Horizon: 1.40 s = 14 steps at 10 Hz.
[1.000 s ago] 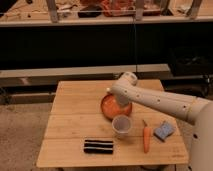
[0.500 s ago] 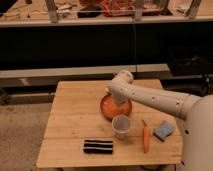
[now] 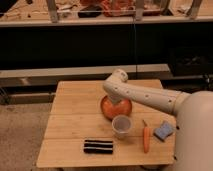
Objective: Push the ceramic bowl across the table
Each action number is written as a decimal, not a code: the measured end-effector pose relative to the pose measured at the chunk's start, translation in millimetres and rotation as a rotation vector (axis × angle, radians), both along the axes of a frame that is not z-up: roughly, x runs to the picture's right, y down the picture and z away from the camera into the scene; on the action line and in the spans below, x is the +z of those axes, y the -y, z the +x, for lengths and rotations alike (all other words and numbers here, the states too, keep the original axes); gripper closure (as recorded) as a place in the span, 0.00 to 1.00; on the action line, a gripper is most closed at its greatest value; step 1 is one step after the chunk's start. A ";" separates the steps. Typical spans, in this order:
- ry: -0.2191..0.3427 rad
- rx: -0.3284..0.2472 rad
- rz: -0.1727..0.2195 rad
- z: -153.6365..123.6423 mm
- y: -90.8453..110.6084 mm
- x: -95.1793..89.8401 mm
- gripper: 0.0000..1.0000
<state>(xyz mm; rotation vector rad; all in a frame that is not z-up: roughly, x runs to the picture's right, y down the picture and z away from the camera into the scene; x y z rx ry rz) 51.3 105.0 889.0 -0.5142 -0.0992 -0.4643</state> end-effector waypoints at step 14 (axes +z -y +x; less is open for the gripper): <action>0.125 -0.157 -0.054 -107.8 -13.1 6.0 1.00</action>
